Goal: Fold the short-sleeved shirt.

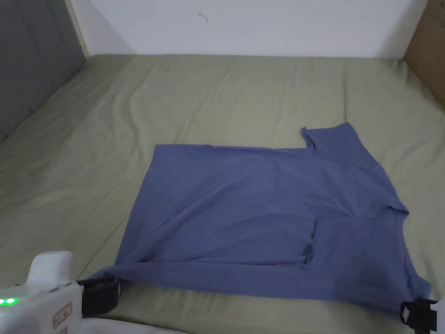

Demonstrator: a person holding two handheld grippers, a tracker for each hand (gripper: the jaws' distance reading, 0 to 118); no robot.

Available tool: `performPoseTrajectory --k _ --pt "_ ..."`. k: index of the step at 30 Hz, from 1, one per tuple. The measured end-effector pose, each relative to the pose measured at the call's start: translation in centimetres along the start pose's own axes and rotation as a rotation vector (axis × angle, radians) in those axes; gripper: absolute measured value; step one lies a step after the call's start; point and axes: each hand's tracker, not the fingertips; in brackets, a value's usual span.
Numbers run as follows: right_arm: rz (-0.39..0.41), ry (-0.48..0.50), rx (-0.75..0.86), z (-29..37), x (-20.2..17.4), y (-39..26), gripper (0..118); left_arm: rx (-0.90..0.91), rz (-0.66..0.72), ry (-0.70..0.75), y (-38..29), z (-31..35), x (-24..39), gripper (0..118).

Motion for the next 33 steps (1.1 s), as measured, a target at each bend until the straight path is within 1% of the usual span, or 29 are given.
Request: performPoseTrajectory --k 3,4,5,6,7,8,10,14,16,17,18,19,20,23,24,25,26,27,28,29,31,32,33 --pt "0.009 -0.009 -0.016 -0.5 -0.2 0.1 1 -0.013 0.118 -0.057 1.3 -2.1 -1.8 103" --pt "0.011 -0.013 -0.016 -0.5 -0.2 0.0 1 -0.017 0.146 -0.084 1.6 -2.7 -2.2 100" --pt "0.012 -0.013 -0.02 -0.6 -0.3 -0.1 1 -0.029 0.171 -0.107 1.8 -3.3 -2.5 92" --pt "0.01 -0.008 -0.025 -0.7 -0.3 -0.2 1 -0.044 0.173 -0.121 1.9 -3.9 -2.5 73" --pt "0.006 -0.002 -0.029 -0.9 -0.3 -0.2 1 -0.101 0.136 -0.154 1.8 -3.9 -1.1 22" --pt "0.002 0.001 -0.038 -1.0 -0.3 -0.2 1 -0.154 0.102 -0.138 1.6 -4.6 -0.4 2" --pt "0.0 -0.005 -0.041 -1.0 -0.3 -0.2 1 -0.135 0.017 -0.073 1.8 -4.2 0.9 2" --pt "-0.008 0.002 -0.028 -0.5 0.3 0.3 1 -0.102 0.059 -0.087 2.9 -2.6 1.2 2" --pt "0.008 0.005 -0.002 -0.2 0.5 0.7 2 -0.106 0.063 -0.085 3.0 -2.1 1.3 2" --pt "0.015 0.001 0.006 0.0 0.5 0.9 6 -0.103 0.061 -0.087 3.0 -1.7 1.6 2" --pt "0.024 0.004 0.009 0.0 0.6 1.2 25 -0.1 0.055 -0.084 2.9 -1.5 1.9 2" --pt "0.028 0.009 0.018 0.1 0.6 1.6 72 -0.099 0.046 -0.077 2.7 -1.8 1.7 2" --pt "0.029 0.009 0.023 -0.1 0.7 1.9 94 -0.1 0.039 -0.071 2.6 -1.6 1.9 2" --pt "0.032 0.011 0.023 -1.0 1.1 2.8 94 -0.105 0.028 -0.063 2.3 -1.8 2.0 2" --pt "0.039 0.008 -0.009 -1.6 1.2 2.9 92 -0.106 0.025 -0.059 2.2 -1.8 2.1 2" --pt "0.053 0.011 -0.047 -2.4 1.2 2.8 75 -0.107 0.025 -0.057 2.2 -1.8 2.1 2" --pt "0.083 0.02 -0.078 -3.3 1.2 2.5 31 -0.11 0.029 -0.056 2.2 -1.8 2.1 2" --pt "0.127 0.009 -0.127 -4.0 1.0 2.1 0 -0.112 0.037 -0.055 2.1 -1.9 1.9 2" --pt "0.158 -0.014 -0.184 -5.2 0.7 1.6 0 -0.112 0.046 -0.059 2.0 -2.0 1.8 2" --pt "0.139 -0.014 -0.18 -5.7 0.6 1.5 0 -0.115 0.05 -0.066 2.1 -2.0 1.8 2" --pt "0.116 -0.01 -0.155 -4.6 0.7 2.7 0 -0.116 0.046 -0.058 2.1 -2.2 1.7 2" --pt "0.068 0.005 -0.101 -3.8 0.8 3.0 0 -0.115 0.041 -0.057 2.1 -2.0 1.8 2" --pt "0.07 0.022 -0.099 -3.4 0.8 3.1 0 -0.112 0.033 -0.051 2.2 -1.9 1.9 2"
